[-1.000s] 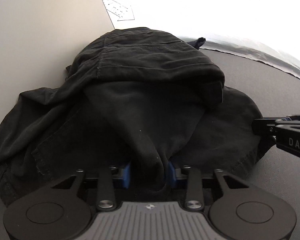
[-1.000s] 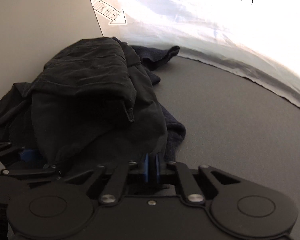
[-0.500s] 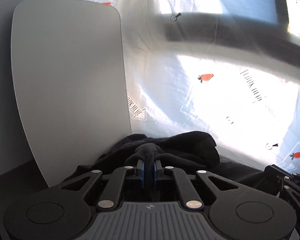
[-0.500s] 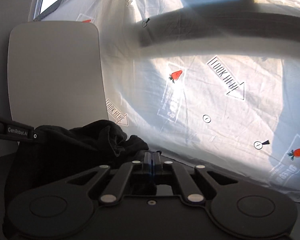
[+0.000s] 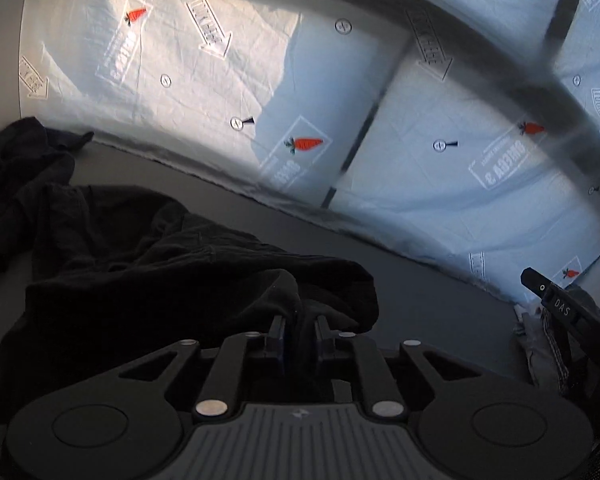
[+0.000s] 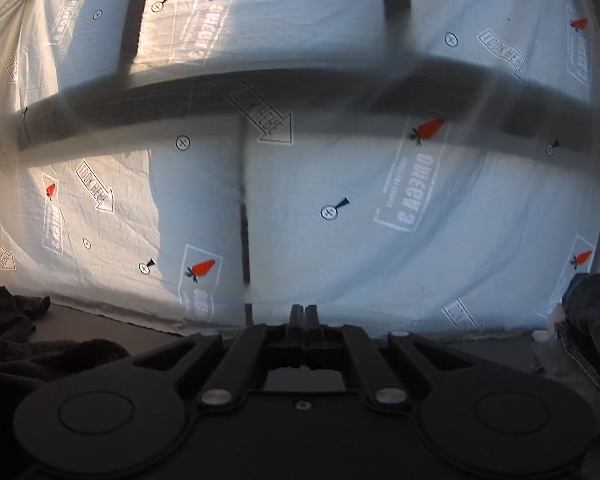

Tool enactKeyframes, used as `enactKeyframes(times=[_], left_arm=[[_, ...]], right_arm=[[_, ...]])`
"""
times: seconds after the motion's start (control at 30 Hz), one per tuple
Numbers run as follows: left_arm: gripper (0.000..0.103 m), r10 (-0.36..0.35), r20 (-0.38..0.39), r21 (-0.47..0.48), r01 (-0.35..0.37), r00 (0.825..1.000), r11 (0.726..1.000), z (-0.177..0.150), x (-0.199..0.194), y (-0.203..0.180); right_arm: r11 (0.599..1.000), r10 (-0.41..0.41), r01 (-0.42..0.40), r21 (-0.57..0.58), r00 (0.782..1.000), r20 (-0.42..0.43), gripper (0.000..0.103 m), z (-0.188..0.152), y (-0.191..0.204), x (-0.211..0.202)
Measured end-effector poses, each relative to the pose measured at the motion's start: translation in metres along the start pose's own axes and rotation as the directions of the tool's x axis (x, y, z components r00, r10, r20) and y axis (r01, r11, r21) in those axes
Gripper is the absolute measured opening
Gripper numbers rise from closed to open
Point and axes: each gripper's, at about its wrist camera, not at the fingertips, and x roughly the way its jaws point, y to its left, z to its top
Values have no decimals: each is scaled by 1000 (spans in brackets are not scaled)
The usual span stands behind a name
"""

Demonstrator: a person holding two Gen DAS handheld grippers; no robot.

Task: Fold clothes

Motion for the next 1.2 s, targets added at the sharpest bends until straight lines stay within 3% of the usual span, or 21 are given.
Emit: enactKeyframes(times=[0.1,0.2,0.23,0.33,0.43,0.53,0.67,0.8,1.07,1.2], left_arm=[[19,11,11,52,-11,1000,999,-21,-2,-7],[27,8,53,74,-12,999,997,-15,-11,-4],[28,29,62,76,-34,998,997,-9,-10,1],[30,112,85,91,-120,990,989,7,-9,17],[36,233,81,137,-242,969,960,10,-11,49],[38,318,39,144,-320,947,936,4,-13,88],[42,381,-51,114,-374,923,921,-4,-4,141],[50,353,-135,109,-341,926,934,-11,16,178],[51,321,-279,46,-322,905,946,-11,71,210],[56,358,-275,93,-346,892,934,-15,78,199]], right_arm=[[1000,14,-15,-3,991,-130,2,-40,-18,-11],[999,51,-47,27,975,-218,6,-67,-21,-13],[997,68,-58,48,968,-240,12,-77,-22,-15],[987,144,-113,114,938,-317,14,-94,-11,-6],[973,213,-165,162,911,-352,24,-106,11,6],[954,271,-200,224,894,-357,33,-113,35,14],[965,229,-163,207,907,-353,36,-118,66,21],[968,166,-78,238,912,-376,50,-125,72,24],[964,194,-109,244,913,-358,59,-134,75,-2],[968,178,-99,232,919,-351,62,-136,75,-11]])
